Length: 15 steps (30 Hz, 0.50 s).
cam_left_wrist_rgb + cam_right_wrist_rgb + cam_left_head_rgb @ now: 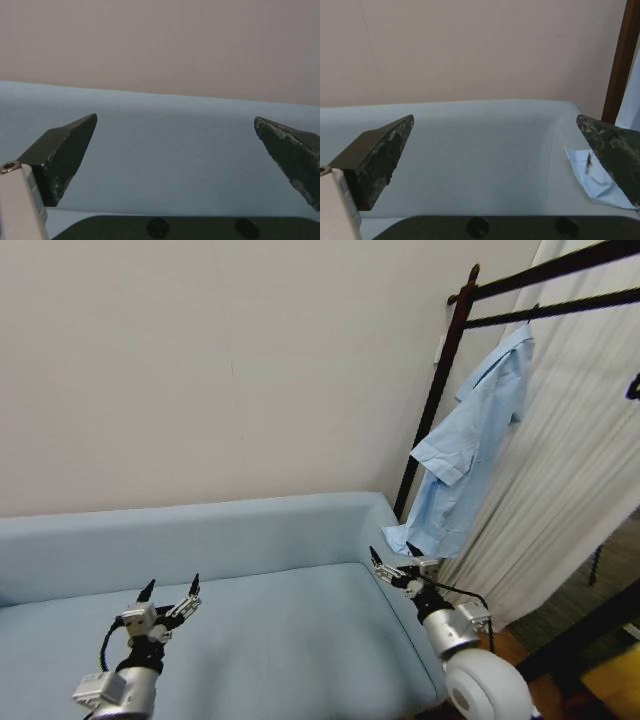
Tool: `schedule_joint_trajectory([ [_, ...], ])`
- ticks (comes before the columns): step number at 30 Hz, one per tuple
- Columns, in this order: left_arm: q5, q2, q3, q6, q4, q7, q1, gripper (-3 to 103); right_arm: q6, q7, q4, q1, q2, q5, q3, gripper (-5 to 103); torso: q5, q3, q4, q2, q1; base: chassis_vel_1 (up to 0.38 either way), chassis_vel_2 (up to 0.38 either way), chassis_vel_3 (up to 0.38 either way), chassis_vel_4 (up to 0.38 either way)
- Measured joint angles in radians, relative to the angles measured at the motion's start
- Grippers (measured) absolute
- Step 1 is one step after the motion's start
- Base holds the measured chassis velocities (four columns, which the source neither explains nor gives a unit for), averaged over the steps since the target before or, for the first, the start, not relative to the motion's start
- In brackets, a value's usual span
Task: Pick up the clothes from the sofa and hang them on the clothes hanger.
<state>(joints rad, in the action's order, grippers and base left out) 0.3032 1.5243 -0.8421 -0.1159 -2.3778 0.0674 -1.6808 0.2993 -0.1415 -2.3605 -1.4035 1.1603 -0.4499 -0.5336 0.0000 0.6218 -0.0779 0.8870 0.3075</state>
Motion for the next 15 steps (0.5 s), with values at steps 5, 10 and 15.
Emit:
schedule_joint_trajectory([
  [5,-0.013,0.001,0.001,-0.005,-0.004,-0.014,0.002,100,0.021,-0.018,-0.004,-0.001,-0.007,-0.026,-0.006,100,0.0,0.0,0.0,0.0,0.0,0.0,0.0,0.0,0.0],
  [10,-0.026,0.002,0.005,-0.009,-0.013,-0.02,-0.001,100,0.028,-0.033,0.0,0.005,-0.019,-0.037,-0.009,100,0.0001,0.0,0.0001,0.0,0.0,0.0,0.0,0.0,0.0],
  [15,-0.042,-0.01,0.01,-0.023,-0.014,-0.029,0.001,100,0.028,-0.052,0.002,0.009,-0.019,-0.037,-0.008,100,0.0001,0.0,0.0,0.0,0.0,0.0,0.0,0.0,0.0],
])
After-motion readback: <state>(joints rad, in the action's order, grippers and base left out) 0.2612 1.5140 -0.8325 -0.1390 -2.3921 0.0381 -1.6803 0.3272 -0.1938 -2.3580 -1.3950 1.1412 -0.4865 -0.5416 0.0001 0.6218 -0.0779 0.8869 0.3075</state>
